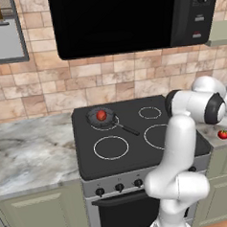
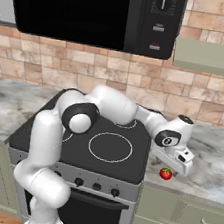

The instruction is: Place the pan on the rear left burner on the stove. Then place the tomato and the onion in the pan and turn on the rear left burner.

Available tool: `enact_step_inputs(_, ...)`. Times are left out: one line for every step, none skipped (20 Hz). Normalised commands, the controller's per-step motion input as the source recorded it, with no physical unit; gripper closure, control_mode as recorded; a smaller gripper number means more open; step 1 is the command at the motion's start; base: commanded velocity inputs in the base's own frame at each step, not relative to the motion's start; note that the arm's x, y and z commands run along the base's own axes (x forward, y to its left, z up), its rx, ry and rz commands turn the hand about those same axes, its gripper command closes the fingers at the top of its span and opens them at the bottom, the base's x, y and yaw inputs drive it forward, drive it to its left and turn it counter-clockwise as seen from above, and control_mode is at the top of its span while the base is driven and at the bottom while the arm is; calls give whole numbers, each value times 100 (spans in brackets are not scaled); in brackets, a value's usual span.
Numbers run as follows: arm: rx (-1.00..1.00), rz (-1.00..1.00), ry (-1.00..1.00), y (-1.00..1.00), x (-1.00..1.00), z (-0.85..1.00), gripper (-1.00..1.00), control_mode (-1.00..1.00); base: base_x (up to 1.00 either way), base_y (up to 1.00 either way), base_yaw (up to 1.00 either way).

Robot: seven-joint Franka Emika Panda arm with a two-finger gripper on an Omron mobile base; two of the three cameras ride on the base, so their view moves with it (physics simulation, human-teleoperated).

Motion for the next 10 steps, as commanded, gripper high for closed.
enact_step_inputs(0,0,2,-14,11,-22,-100,-100,0,0,0)
enact_step_inputs(0,0,3,-13,7,-21,-100,-100,0,0,0)
enact_step_inputs(0,0,3,-11,2,-23,-100,-100,0,0,0)
enact_step_inputs(0,0,4,-10,0,-22,-100,-100,0,0,0)
enact_step_inputs(0,0,3,-9,0,-22,-100,-100,0,0,0)
enact_step_inputs(0,0,4,-9,0,-22,-100,-100,0,0,0)
enact_step_inputs(0,0,4,-6,2,-21,-100,-100,0,0,0)
enact_step_inputs(0,0,4,-6,5,-21,-100,-100,0,0,0)
enact_step_inputs(1,0,4,-8,9,-21,-100,-100,0,0,0)
enact_step_inputs(1,0,4,-8,10,-20,-100,-100,0,0,0)
